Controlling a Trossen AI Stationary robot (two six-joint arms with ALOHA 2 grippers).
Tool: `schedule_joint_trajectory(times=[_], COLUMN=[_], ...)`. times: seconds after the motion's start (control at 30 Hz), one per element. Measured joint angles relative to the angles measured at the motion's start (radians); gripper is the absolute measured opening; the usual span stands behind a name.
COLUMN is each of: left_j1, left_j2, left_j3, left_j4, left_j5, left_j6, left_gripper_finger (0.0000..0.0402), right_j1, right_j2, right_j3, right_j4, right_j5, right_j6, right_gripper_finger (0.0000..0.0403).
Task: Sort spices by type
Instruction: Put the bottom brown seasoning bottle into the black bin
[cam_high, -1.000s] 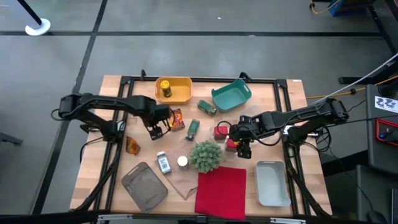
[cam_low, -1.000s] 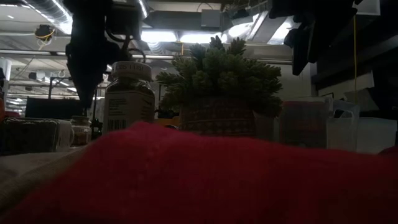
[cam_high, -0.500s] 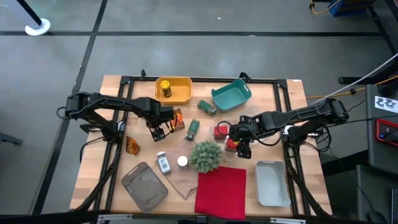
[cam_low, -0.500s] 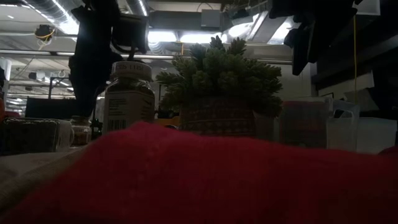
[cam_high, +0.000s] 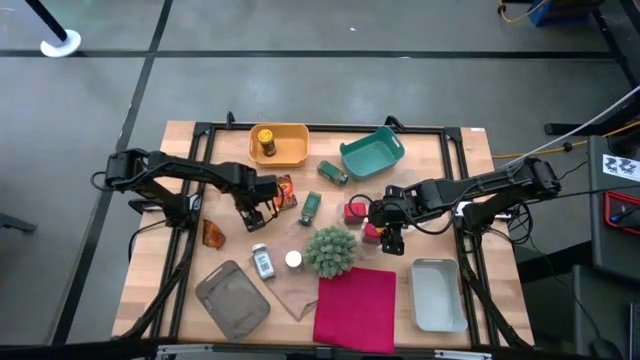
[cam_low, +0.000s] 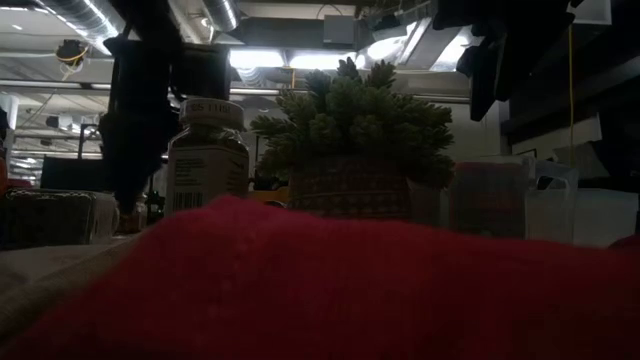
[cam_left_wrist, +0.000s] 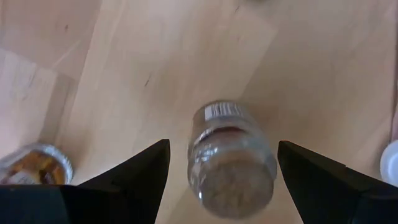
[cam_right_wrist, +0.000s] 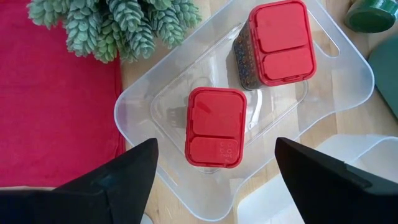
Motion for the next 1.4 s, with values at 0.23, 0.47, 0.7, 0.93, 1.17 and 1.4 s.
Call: schedule_joint_trajectory(times=[0.23, 0.47, 0.7, 0.93, 1.17, 1.4], left_j1=[0.0, 0.0, 0.0, 0.0, 0.0, 0.0], left_j2=[0.0, 0.0, -0.002, -0.001, -0.001, -0.001], left_j3=[-0.005, -0.005, -0.004, 0.032, 0.118, 0.205], left_j4=[0.018, 0.015, 0.014, 0.015, 0.014, 0.013], left_j5=[0.0, 0.0, 0.0, 0.0, 0.04, 0.061], left_j6=[0.004, 0.004, 0.001, 0.0, 0.04, 0.056], left_gripper_finger=[0.0265, 0.0192, 0.0162, 0.0163, 0.0163, 0.0164], right_j1=[0.0, 0.0, 0.0, 0.0, 0.0, 0.0], right_j2=[0.0, 0.0, 0.0, 0.0, 0.0, 0.0], right_j3=[0.0, 0.0, 0.0, 0.0, 0.0, 0.0], right_j4=[0.0, 0.0, 0.0, 0.0, 0.0, 0.0], right_j5=[0.0, 0.0, 0.0, 0.0, 0.0, 0.0], right_j6=[0.0, 0.0, 0.0, 0.0, 0.0, 0.0], right_gripper_finger=[0.0324, 0.0324, 0.0324, 0.0324, 0.0324, 0.0324])
